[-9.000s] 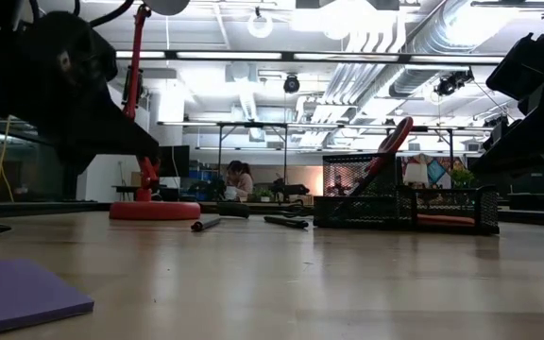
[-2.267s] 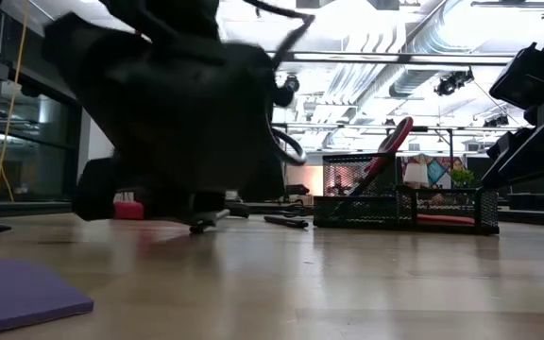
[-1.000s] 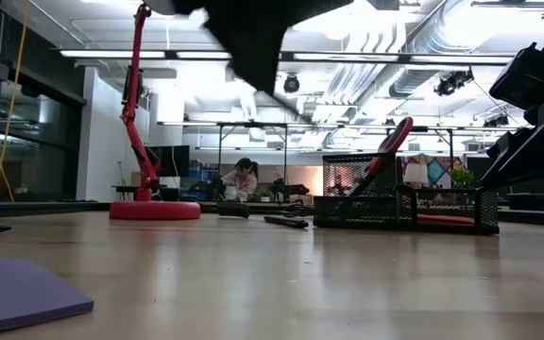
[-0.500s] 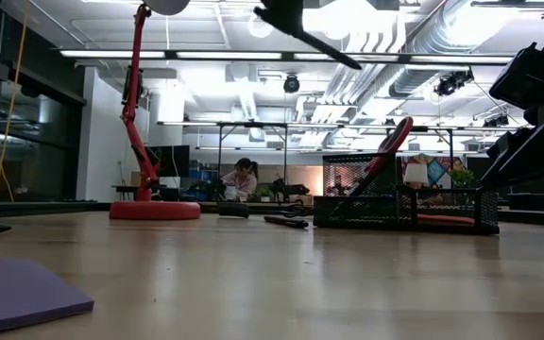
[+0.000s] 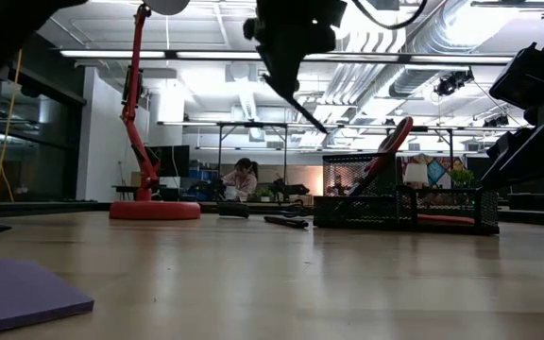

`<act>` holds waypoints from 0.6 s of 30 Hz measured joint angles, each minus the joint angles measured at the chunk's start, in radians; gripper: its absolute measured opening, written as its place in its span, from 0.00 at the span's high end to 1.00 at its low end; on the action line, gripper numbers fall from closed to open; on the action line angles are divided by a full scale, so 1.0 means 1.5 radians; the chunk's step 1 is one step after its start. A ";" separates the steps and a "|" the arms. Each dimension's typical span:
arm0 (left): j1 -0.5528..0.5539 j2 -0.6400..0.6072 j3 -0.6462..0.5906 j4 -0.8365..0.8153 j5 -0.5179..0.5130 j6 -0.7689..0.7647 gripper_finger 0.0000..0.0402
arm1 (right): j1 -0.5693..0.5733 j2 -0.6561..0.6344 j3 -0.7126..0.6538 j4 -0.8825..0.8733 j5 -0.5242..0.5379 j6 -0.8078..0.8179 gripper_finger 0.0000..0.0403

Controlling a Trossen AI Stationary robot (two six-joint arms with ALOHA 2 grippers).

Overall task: Pick and place office supplies into organizer
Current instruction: Put the black pen into the desk organizer

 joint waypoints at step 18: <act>0.094 -0.002 0.000 0.087 0.192 0.314 0.95 | 0.000 0.000 0.000 0.000 0.000 0.000 0.60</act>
